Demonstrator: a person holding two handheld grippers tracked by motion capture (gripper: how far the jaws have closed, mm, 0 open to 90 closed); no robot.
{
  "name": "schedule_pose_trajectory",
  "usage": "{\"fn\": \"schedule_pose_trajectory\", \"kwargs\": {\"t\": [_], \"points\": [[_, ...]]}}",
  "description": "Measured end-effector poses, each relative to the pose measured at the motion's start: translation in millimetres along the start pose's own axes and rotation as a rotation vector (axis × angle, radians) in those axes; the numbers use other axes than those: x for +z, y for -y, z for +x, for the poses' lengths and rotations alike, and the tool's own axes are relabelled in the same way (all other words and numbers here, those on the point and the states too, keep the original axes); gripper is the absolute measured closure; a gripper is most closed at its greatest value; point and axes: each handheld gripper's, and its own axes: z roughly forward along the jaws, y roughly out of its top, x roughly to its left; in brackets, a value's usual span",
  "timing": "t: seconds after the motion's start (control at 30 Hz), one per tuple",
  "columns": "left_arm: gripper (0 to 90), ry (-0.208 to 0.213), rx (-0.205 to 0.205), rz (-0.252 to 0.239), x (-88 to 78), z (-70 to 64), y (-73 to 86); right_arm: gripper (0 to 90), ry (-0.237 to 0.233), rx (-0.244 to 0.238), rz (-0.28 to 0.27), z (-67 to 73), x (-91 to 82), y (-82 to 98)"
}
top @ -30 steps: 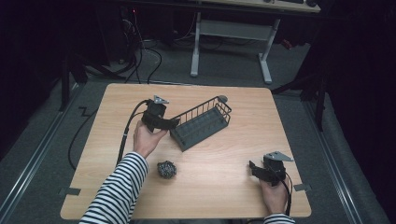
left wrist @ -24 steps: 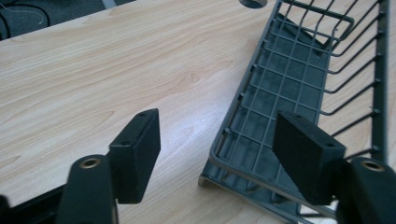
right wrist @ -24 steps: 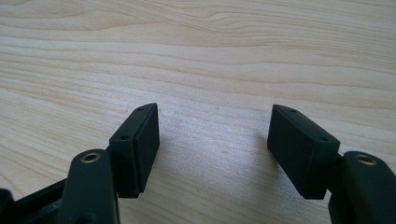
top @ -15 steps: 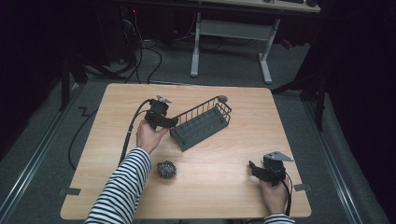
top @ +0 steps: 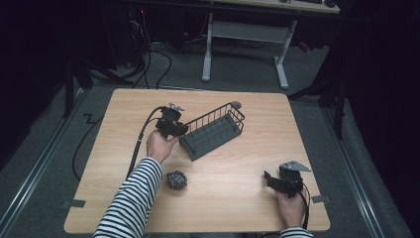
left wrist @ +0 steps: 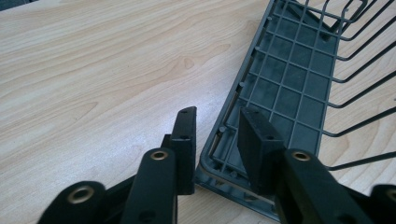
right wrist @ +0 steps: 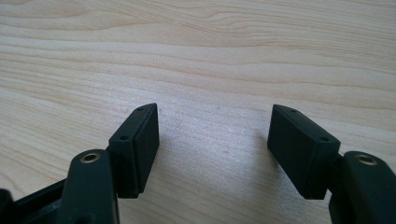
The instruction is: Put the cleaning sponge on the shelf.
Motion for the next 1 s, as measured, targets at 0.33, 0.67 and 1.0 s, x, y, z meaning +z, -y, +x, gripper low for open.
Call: {"fn": "schedule_pose_trajectory", "kwargs": {"t": [0.33, 0.67, 1.0], "points": [[75.4, -0.008, 0.0, 0.013, -8.3, 7.4, 4.8, 34.2, 0.0, -0.001, 0.002, 0.0, -0.1, 0.0], [75.8, -0.003, -0.035, -0.005, -19.6, 19.6, 17.8, 34.2, -0.001, -0.004, -0.001, -0.1, 0.1, 0.0], [75.8, -0.017, -0.062, -0.021, -38.3, 36.7, 37.9, 34.1, -0.002, -0.005, -0.001, -0.1, 0.1, 0.0]]}}
